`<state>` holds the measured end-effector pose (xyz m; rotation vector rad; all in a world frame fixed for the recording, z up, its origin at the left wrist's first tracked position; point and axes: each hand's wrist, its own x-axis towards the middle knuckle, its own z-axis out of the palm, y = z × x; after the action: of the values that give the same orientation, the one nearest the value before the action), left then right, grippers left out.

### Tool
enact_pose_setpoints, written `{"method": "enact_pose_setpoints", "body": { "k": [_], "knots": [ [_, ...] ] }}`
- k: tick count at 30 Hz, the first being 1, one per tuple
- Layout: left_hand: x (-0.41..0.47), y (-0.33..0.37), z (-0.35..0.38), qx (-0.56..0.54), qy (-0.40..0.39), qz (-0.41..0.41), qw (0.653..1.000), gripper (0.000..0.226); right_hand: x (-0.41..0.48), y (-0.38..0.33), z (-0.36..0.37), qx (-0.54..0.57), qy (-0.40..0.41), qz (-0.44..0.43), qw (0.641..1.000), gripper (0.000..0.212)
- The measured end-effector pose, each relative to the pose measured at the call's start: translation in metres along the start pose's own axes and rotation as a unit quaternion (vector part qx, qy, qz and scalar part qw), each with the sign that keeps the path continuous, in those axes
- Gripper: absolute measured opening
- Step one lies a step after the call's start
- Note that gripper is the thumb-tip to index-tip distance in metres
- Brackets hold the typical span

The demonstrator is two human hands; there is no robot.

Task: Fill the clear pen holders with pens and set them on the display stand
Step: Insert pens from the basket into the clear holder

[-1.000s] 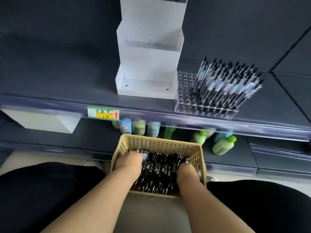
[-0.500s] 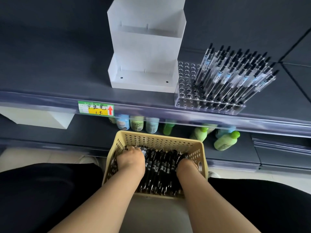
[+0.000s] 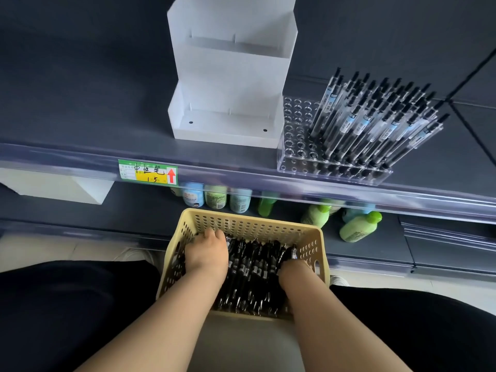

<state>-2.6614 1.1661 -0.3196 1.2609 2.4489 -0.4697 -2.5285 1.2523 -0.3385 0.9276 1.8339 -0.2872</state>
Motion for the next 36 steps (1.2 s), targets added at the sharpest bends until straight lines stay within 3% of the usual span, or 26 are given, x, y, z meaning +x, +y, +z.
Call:
{"method": "enact_pose_setpoints", "body": {
  "k": [2,4,8,10,14,17,20,23,29,36],
  "knots": [
    [0.003,0.001,-0.003,-0.006,-0.011,-0.005,1.0,0.052,-0.006,0.002,-0.004,-0.041,-0.032,-0.013,0.999,0.037],
    [0.006,0.001,-0.005,0.006,-0.032,0.003,0.999,0.052,-0.016,0.004,-0.011,-0.009,-0.026,-0.014,1.0,0.037],
    [0.001,-0.002,-0.012,0.037,-0.044,0.043,0.997,0.037,-0.039,0.015,-0.023,0.182,0.001,0.011,0.983,0.024],
    [-0.005,-0.001,-0.02,0.026,-0.038,0.032,0.998,0.037,-0.052,0.024,-0.027,0.283,0.007,0.024,0.959,0.032],
    [-0.014,-0.004,-0.028,-0.01,-0.016,0.017,1.0,0.033,-0.073,0.038,-0.031,0.313,0.034,-0.024,0.949,0.031],
    [-0.024,-0.006,-0.042,-0.095,0.0,0.004,0.995,0.017,-0.086,0.045,-0.032,0.376,0.1,-0.082,0.918,0.013],
    [-0.036,-0.008,-0.058,-0.236,0.016,0.05,0.97,0.015,-0.106,0.051,-0.038,0.433,0.156,-0.121,0.879,0.006],
    [-0.056,-0.006,-0.076,-0.367,0.059,0.145,0.917,0.014,-0.125,0.055,-0.045,0.453,0.209,-0.147,0.854,0.004],
    [-0.079,-0.004,-0.114,-0.467,0.176,0.224,0.837,0.016,-0.168,0.062,-0.062,0.492,0.318,-0.192,0.787,0.007],
    [-0.078,-0.005,-0.157,-0.525,0.22,0.232,0.788,0.015,-0.19,0.069,-0.095,0.485,0.435,-0.247,0.717,0.023]
  ]
}}
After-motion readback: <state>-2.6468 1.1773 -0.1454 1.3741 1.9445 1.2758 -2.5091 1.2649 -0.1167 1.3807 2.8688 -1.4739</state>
